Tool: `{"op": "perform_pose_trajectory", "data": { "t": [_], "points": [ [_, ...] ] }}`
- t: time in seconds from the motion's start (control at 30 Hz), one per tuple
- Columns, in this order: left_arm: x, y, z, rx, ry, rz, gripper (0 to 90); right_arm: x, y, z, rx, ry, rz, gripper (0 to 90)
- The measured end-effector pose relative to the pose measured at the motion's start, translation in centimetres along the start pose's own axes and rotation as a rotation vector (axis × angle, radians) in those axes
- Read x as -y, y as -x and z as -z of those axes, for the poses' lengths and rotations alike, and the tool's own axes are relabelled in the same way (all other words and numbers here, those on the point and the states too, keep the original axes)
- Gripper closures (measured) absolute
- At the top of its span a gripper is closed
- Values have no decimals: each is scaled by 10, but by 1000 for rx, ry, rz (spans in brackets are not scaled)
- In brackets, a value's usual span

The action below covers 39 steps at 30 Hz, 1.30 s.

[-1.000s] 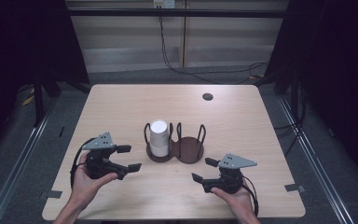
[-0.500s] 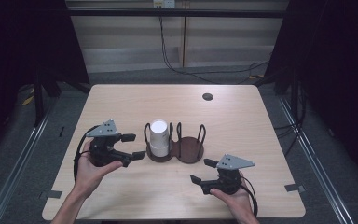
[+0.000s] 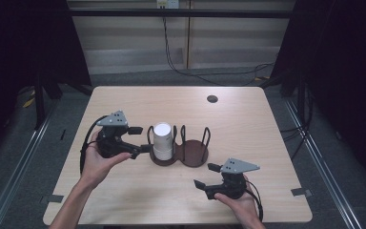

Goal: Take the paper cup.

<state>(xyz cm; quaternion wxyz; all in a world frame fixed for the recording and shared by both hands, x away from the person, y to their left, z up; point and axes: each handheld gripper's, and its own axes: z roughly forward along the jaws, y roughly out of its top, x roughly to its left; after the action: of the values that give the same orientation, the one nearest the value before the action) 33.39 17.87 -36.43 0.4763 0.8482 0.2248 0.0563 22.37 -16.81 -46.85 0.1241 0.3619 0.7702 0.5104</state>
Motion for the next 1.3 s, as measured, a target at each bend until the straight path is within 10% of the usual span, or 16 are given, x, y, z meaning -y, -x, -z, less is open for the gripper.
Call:
{"op": "perform_pose_trajectory", "data": {
  "t": [1.3],
  "points": [
    [-51, -28, -48, 3, -249, -65, 263, 2, 0, 0, -5, -20, -9, 204]
  ]
}}
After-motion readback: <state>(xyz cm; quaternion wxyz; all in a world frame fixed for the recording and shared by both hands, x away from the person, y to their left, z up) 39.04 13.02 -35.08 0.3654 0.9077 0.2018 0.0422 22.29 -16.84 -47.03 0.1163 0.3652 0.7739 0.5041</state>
